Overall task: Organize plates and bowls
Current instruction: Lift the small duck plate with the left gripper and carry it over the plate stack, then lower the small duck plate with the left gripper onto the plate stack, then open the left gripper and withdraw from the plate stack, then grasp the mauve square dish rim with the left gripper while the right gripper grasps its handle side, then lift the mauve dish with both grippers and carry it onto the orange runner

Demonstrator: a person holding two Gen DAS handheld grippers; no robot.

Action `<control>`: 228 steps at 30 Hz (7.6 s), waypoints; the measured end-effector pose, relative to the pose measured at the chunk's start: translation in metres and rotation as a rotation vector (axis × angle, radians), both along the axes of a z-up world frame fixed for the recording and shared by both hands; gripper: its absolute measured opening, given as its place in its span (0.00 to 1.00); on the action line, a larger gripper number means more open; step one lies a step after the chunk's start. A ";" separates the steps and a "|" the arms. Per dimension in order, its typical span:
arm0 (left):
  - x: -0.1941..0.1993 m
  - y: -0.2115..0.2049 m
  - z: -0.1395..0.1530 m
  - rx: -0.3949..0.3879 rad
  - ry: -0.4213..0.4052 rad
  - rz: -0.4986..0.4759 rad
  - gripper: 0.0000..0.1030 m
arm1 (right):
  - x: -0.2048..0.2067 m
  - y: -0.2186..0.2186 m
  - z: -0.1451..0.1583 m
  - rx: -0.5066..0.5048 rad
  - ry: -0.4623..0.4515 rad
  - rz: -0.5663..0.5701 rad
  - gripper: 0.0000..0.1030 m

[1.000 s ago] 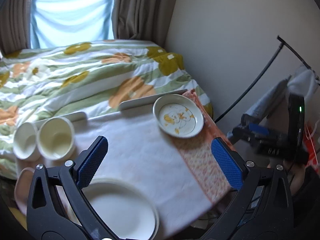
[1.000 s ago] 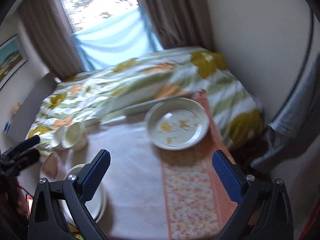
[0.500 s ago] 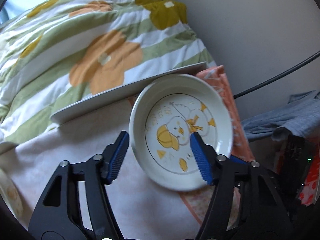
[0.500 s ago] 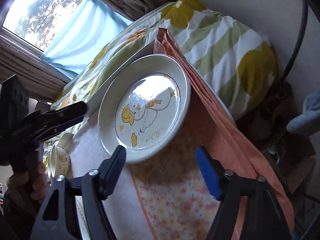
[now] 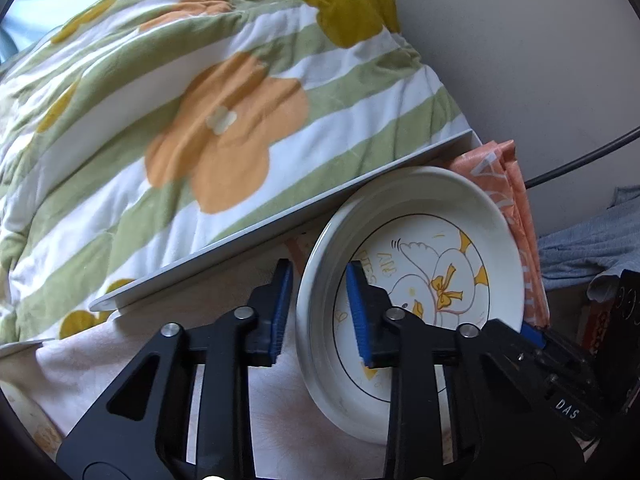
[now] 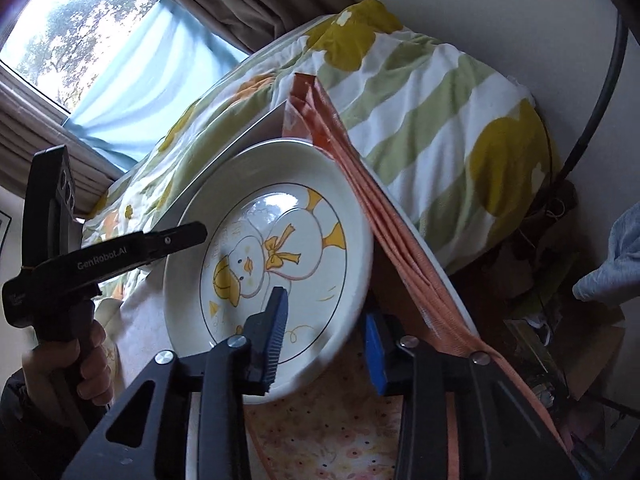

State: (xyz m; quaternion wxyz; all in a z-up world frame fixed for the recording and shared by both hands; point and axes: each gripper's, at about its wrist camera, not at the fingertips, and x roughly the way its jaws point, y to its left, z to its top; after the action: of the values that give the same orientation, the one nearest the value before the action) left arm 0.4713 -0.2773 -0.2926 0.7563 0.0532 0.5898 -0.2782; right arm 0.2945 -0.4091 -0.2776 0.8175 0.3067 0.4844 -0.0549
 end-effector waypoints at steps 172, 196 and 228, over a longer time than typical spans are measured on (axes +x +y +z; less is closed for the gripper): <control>-0.337 0.347 0.151 0.151 -0.410 0.741 1.00 | -0.104 0.269 0.114 -0.287 -0.303 0.764 1.00; -0.306 0.479 0.042 -0.121 -0.063 1.134 0.56 | 0.014 0.449 0.020 -0.163 0.022 1.195 0.70; -0.276 0.441 0.101 -0.002 -0.172 0.929 0.15 | -0.001 0.430 0.046 -0.136 -0.093 1.175 0.14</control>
State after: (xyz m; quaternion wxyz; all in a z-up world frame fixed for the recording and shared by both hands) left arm 0.1956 0.1640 -0.1916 0.8469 -0.1943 0.4859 0.0946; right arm 0.2938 0.0213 -0.2314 0.7493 -0.0640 0.5319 0.3894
